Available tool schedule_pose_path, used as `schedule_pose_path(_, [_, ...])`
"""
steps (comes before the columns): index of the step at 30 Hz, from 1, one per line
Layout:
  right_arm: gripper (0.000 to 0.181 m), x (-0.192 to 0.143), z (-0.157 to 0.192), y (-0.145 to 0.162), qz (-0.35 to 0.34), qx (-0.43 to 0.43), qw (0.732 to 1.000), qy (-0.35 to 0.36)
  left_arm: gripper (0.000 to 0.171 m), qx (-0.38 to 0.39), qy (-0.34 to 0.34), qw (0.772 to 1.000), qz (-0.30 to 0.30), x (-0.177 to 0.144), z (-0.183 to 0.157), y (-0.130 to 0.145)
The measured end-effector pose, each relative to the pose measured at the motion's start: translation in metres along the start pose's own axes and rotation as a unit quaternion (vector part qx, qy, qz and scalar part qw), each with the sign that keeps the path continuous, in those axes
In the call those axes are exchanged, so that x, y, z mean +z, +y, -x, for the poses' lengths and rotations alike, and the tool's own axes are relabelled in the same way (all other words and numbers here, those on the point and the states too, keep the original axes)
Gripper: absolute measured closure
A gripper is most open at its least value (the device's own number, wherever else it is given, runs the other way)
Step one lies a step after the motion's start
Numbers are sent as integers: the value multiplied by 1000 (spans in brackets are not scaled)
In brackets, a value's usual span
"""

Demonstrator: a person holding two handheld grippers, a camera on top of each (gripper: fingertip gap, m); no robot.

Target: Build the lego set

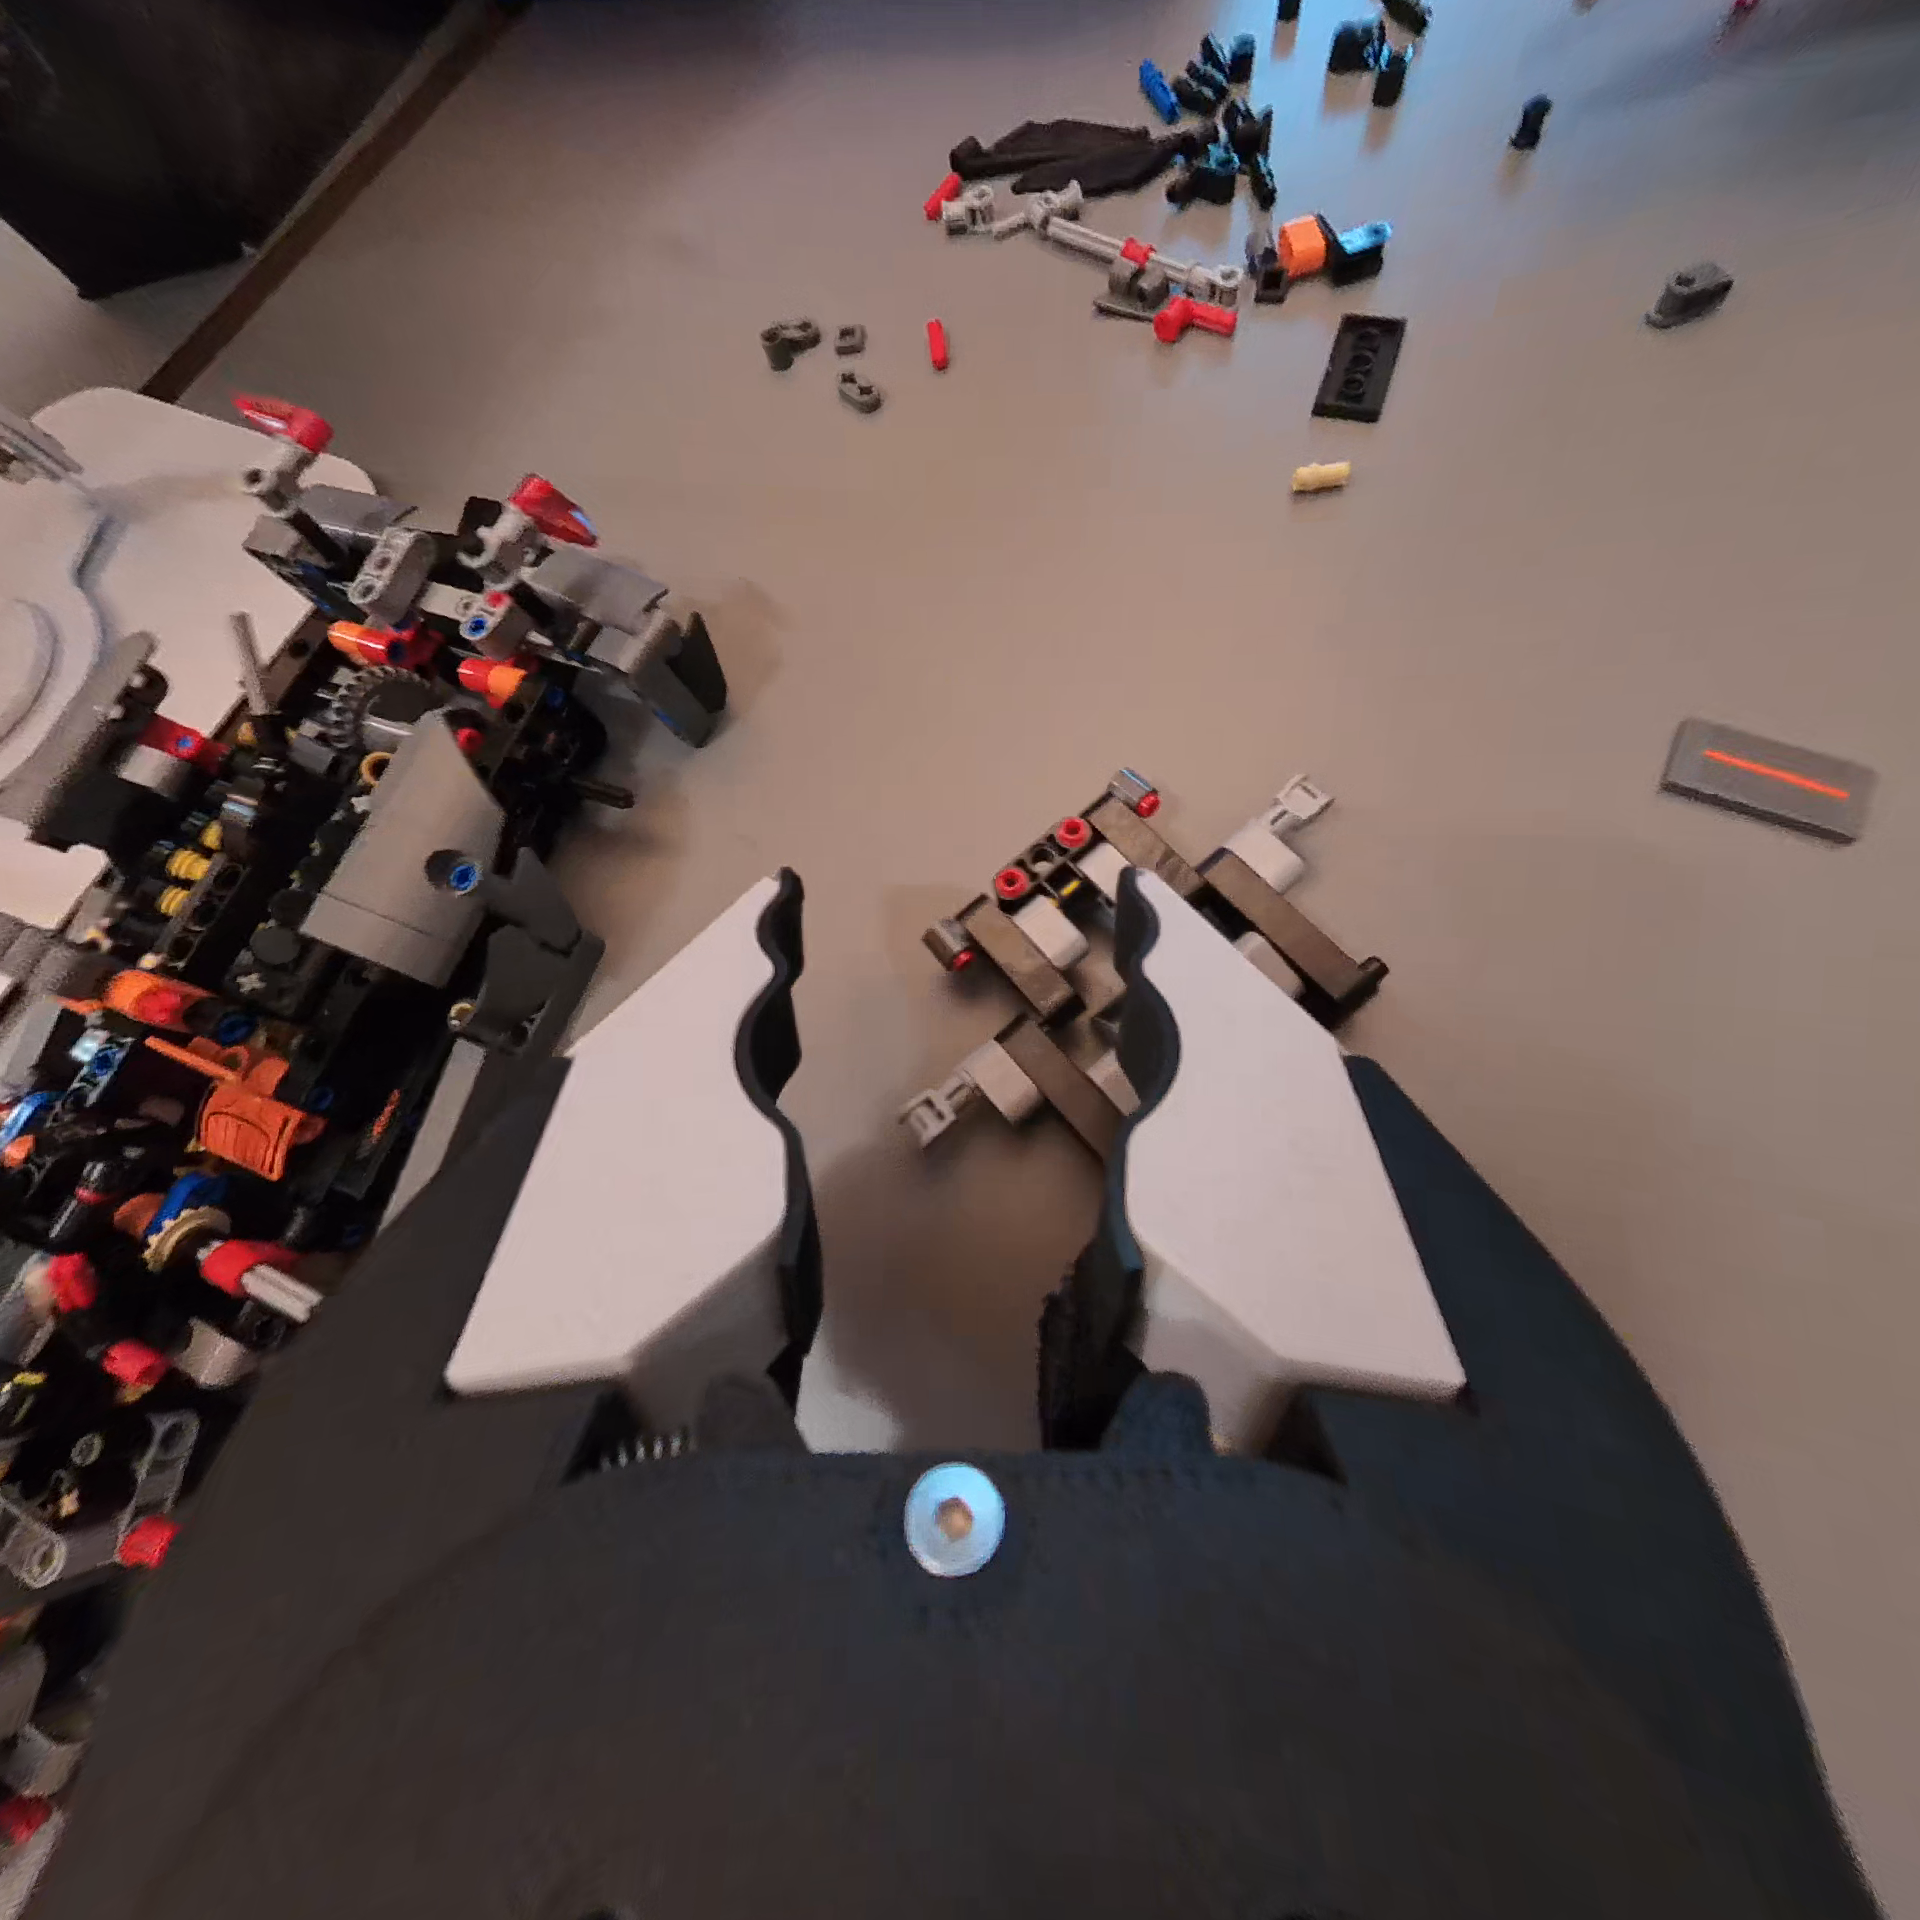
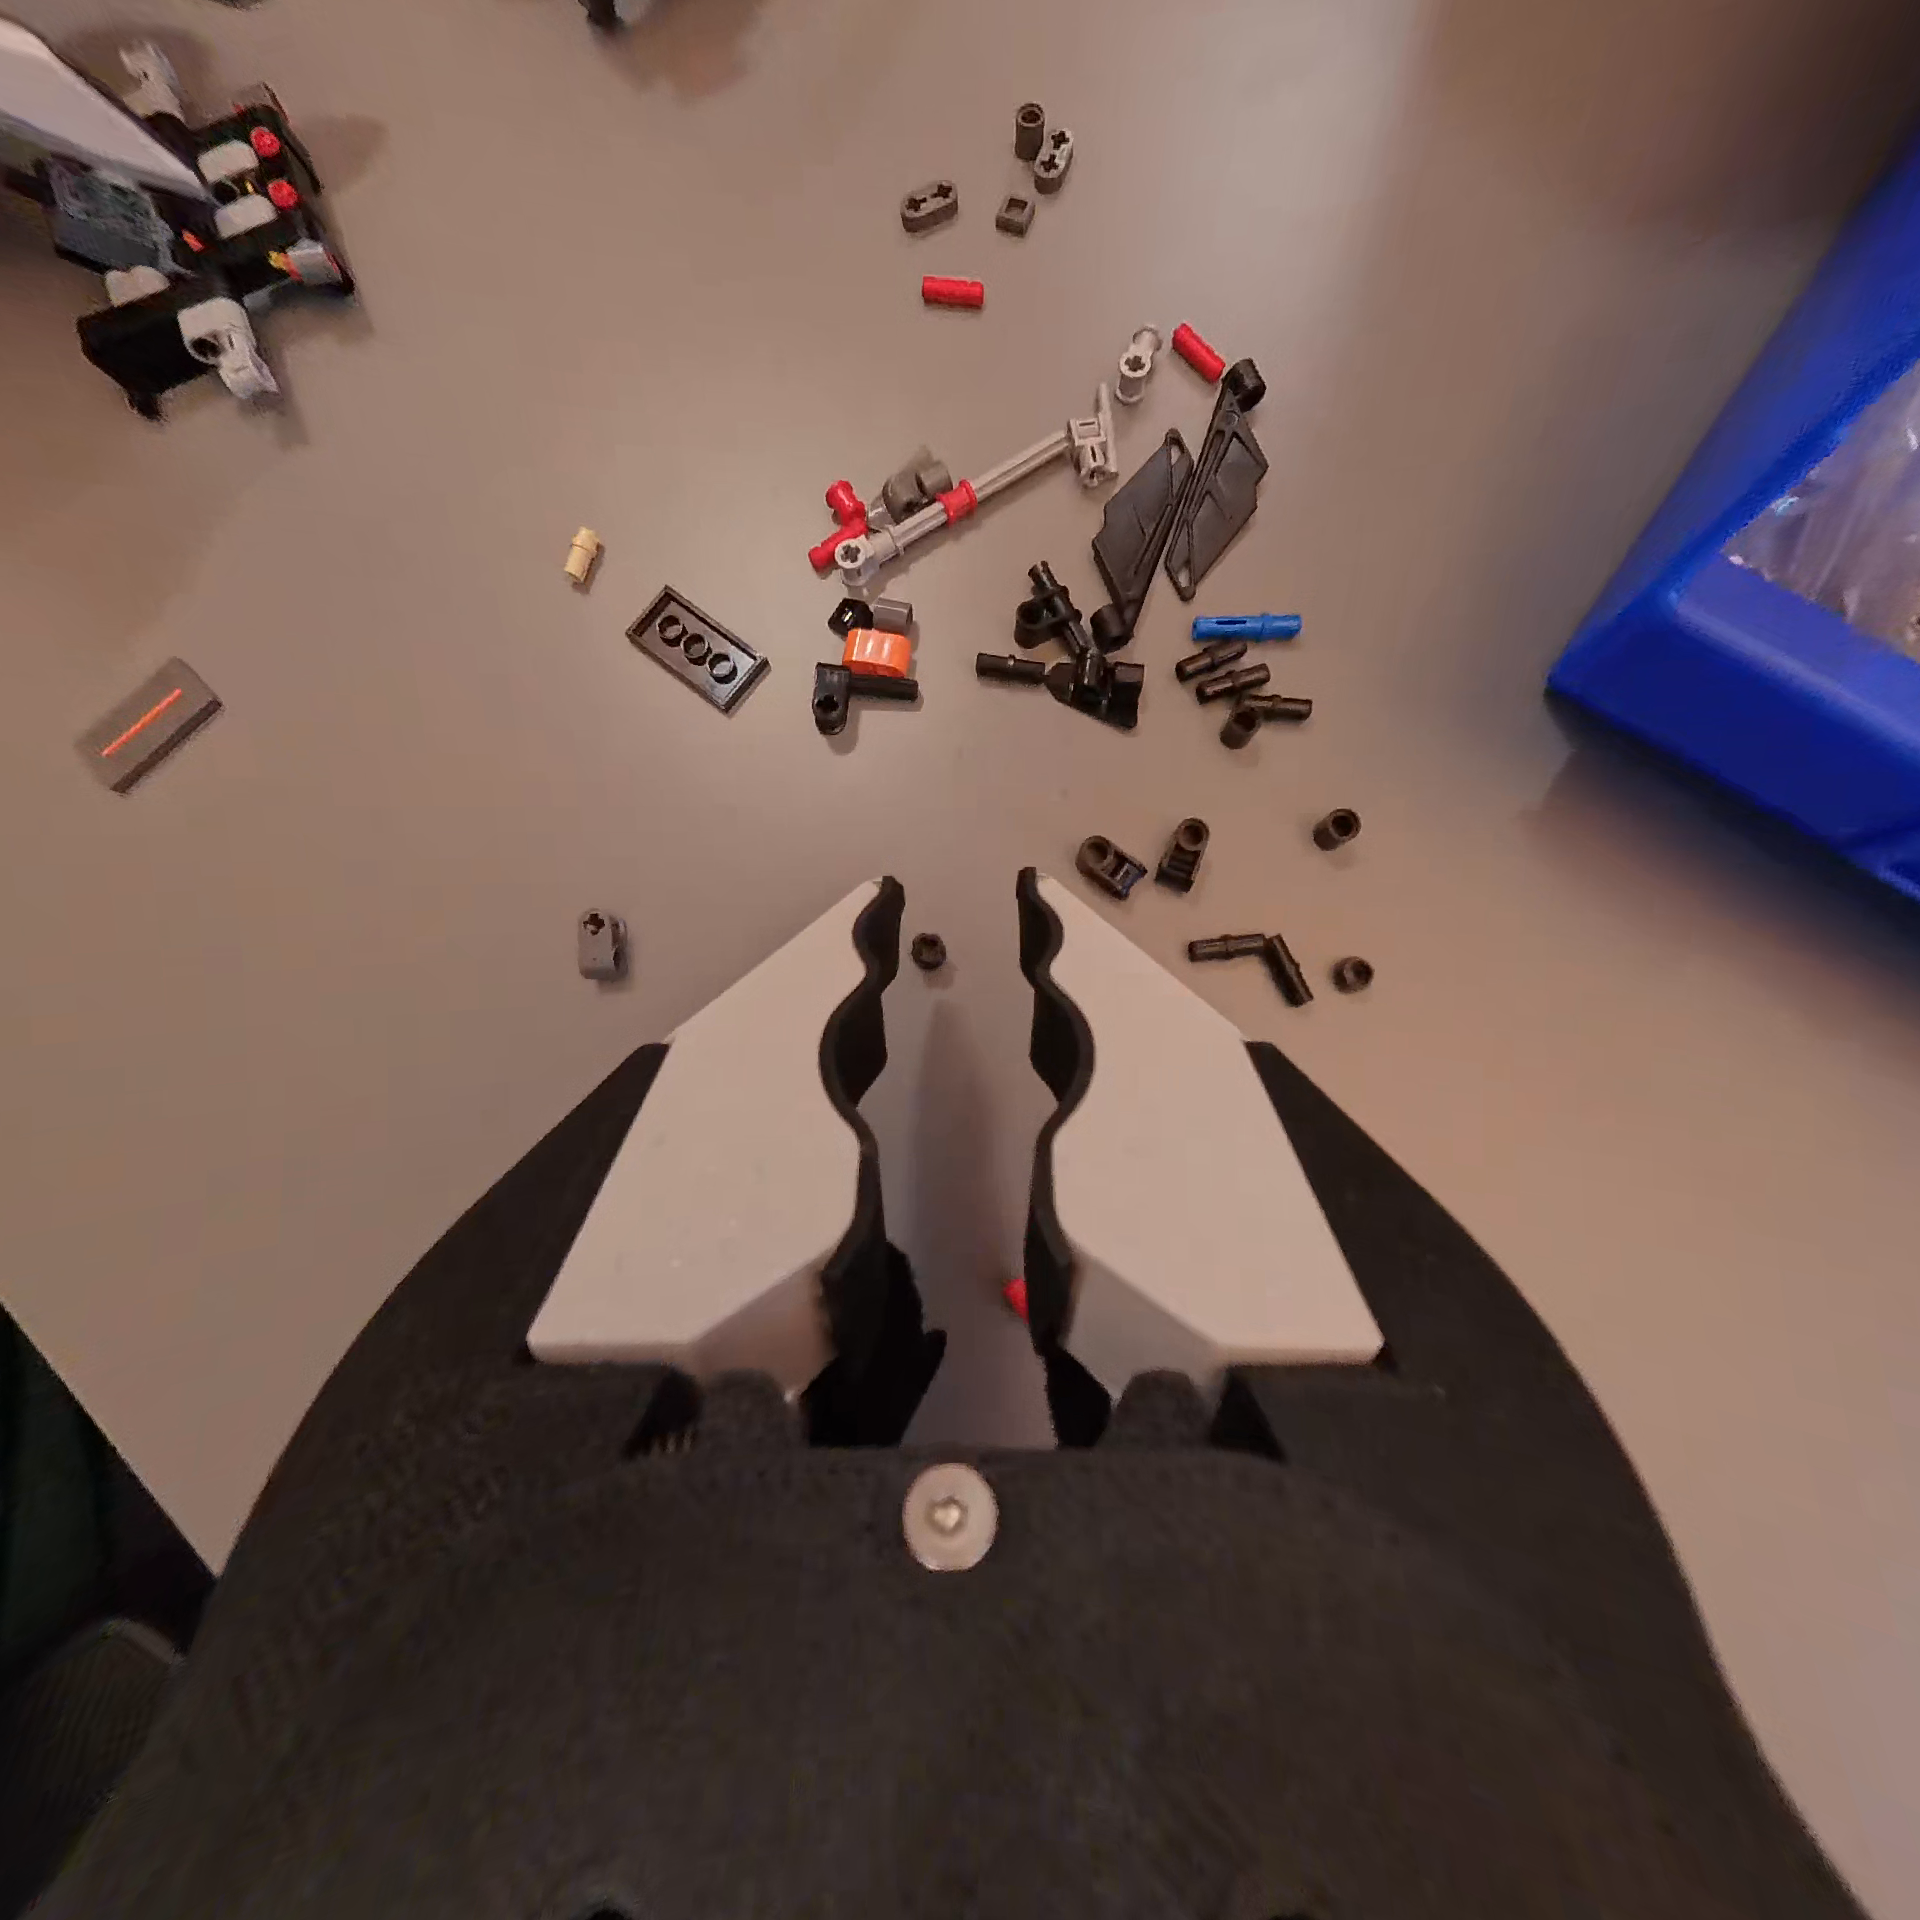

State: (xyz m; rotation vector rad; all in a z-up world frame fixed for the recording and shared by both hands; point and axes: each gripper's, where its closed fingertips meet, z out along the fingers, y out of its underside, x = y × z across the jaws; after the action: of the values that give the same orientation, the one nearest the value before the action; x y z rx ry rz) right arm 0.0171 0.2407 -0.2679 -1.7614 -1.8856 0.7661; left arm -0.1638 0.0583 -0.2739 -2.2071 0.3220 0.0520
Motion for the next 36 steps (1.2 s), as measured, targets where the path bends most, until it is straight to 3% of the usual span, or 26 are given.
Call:
schedule_pose_path(5, [157, 6, -19, -4, 17, -26, 999, 40, 114, -18, -11, 998, -65, -12, 8, -14])
schedule_pose_path(16, [173, 30, -29, 5, 81, -187, 978, 39, 116, -21, -16, 997, -78, -12, 14, -14])
schedule_pose_path(21, [181, 32, -28, 5, 79, -178, 981, 17, 116, -20, -13, 996, -82, -14, 13, -15])
schedule_pose_path(36, [177, 26, -12, -4, 29, -133, 990, -33, 117, -16, -10, 997, -78, -12, 12, -14])
